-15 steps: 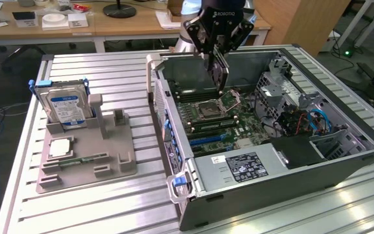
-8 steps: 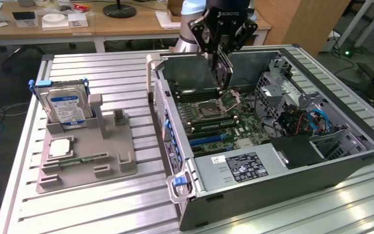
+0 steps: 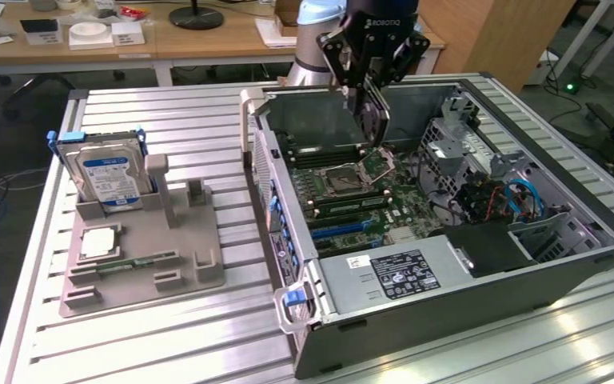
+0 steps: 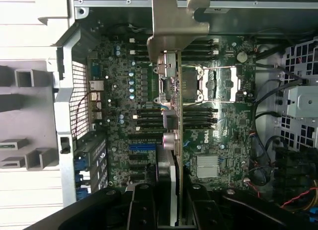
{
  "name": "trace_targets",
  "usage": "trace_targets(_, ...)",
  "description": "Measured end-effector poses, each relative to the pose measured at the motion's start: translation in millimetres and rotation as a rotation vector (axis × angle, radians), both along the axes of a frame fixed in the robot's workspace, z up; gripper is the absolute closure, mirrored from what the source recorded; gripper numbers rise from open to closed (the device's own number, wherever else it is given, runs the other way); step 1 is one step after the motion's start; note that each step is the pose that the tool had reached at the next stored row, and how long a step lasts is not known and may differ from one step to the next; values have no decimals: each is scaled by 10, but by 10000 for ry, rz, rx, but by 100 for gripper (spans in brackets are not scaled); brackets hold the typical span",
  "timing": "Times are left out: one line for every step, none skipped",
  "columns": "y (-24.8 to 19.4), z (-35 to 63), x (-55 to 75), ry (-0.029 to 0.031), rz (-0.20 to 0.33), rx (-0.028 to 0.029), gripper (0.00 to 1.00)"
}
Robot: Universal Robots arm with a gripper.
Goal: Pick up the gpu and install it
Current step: 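Pick up the gpu and move the gpu toward the slot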
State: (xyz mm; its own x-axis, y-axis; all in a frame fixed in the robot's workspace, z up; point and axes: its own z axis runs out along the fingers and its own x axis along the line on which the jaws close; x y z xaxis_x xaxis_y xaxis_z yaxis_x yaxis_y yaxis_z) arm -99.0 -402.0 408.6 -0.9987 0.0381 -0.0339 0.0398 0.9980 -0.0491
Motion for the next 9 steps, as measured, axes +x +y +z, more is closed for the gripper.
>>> trace_targets(0, 0, 11, 0, 0, 0, 72)
trace_targets(0, 0, 22, 0, 0, 1, 72)
trace_targets(0, 0, 34, -1, -1, 1, 72)
trace_targets(0, 0, 45, 0, 0, 0, 72)
trace_targets(0, 0, 55, 0, 0, 0, 72)
trace_targets(0, 0, 66, 0, 0, 1, 72)
trace_targets(0, 0, 77, 0, 0, 0, 72)
trace_targets(0, 0, 88, 0, 0, 0, 72)
trace_targets(0, 0, 99, 0, 0, 0, 72)
